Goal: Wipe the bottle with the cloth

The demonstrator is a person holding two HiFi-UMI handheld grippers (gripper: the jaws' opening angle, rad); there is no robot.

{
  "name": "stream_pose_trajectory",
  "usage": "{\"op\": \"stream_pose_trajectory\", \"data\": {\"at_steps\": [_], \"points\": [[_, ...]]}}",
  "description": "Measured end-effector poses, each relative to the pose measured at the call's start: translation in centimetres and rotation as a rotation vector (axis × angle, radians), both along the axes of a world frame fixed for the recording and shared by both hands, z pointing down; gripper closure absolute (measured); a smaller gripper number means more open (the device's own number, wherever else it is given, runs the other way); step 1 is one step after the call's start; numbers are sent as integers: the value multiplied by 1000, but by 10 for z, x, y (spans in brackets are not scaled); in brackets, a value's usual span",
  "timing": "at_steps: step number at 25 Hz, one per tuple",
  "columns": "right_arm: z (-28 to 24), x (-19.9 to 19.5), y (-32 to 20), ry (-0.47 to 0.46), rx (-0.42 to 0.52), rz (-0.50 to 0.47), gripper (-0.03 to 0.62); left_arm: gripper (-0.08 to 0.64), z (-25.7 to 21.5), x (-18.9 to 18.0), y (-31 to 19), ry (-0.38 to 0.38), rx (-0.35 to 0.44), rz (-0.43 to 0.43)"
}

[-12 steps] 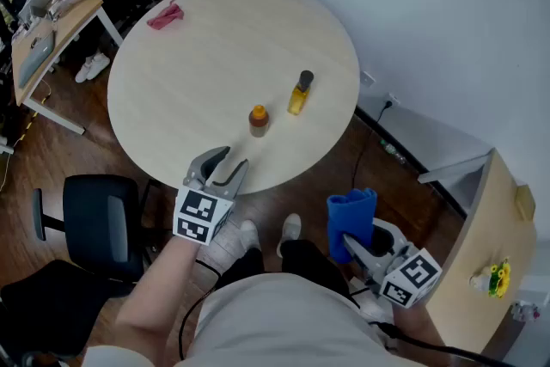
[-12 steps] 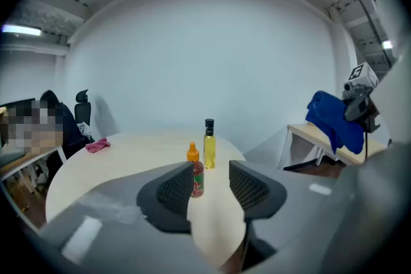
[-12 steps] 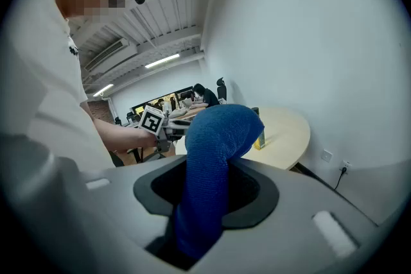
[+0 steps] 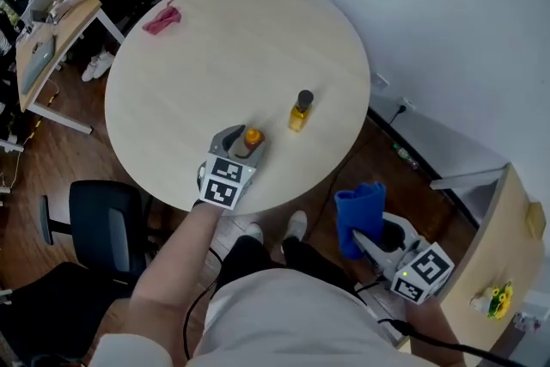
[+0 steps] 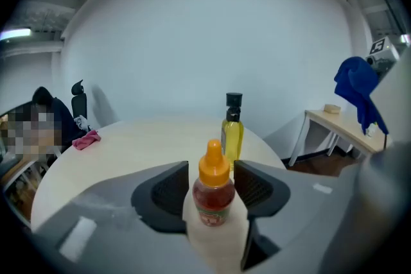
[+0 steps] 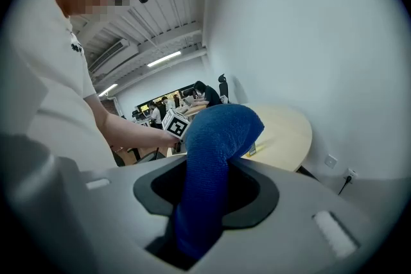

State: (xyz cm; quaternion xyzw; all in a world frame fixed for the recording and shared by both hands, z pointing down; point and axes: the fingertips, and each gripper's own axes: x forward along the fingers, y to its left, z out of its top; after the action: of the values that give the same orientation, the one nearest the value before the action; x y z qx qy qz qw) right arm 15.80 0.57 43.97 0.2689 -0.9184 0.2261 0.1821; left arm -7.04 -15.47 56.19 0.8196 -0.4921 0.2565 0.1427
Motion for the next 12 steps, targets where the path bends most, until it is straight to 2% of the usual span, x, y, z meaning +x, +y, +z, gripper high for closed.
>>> {"op": "stream_pose_trajectory", "data": {"at_steps": [3, 7, 9, 12], "points": [[12, 10, -17, 11, -10, -19, 440, 389, 3, 6, -11, -26, 32, 12], [15, 11, -26, 25, -7, -8, 440, 401, 4, 9, -6, -12, 3, 43], [4, 6, -34, 17, 23, 14, 440, 402, -7, 8, 0, 38, -17, 57], [-16, -9, -46, -34, 67, 55, 440, 403, -56, 14, 10, 145, 9, 113]]}}
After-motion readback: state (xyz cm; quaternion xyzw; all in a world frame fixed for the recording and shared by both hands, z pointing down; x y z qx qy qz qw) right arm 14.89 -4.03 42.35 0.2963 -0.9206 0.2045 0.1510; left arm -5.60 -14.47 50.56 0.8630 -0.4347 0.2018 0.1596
